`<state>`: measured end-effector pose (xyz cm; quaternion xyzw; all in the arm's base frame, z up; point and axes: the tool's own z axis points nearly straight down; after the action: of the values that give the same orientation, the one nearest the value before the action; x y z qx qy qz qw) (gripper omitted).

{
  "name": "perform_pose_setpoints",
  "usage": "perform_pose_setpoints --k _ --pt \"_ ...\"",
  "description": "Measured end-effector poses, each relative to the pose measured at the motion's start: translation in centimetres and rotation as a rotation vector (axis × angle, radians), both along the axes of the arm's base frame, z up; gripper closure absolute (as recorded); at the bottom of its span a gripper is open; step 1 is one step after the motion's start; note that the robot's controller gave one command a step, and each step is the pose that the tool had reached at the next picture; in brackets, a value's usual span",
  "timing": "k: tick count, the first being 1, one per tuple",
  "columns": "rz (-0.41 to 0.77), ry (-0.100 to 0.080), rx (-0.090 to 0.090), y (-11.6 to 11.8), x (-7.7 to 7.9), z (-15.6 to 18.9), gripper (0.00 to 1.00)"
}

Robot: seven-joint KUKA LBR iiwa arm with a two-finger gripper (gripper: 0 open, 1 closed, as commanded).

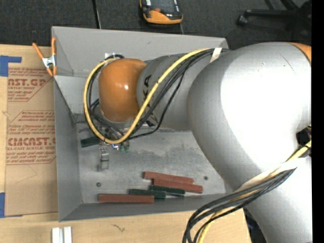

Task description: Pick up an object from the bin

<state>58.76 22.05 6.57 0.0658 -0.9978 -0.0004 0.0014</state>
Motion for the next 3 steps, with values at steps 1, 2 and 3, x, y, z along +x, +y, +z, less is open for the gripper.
perform_pose_setpoints --k 1,2,3 --pt "0.104 -0.006 0.002 0.51 0.46 0.48 1.0" --pt "0.104 -0.006 0.002 0.51 0.46 0.48 1.0" --pt "0.104 -0.001 0.001 0.47 0.32 0.87 1.0"
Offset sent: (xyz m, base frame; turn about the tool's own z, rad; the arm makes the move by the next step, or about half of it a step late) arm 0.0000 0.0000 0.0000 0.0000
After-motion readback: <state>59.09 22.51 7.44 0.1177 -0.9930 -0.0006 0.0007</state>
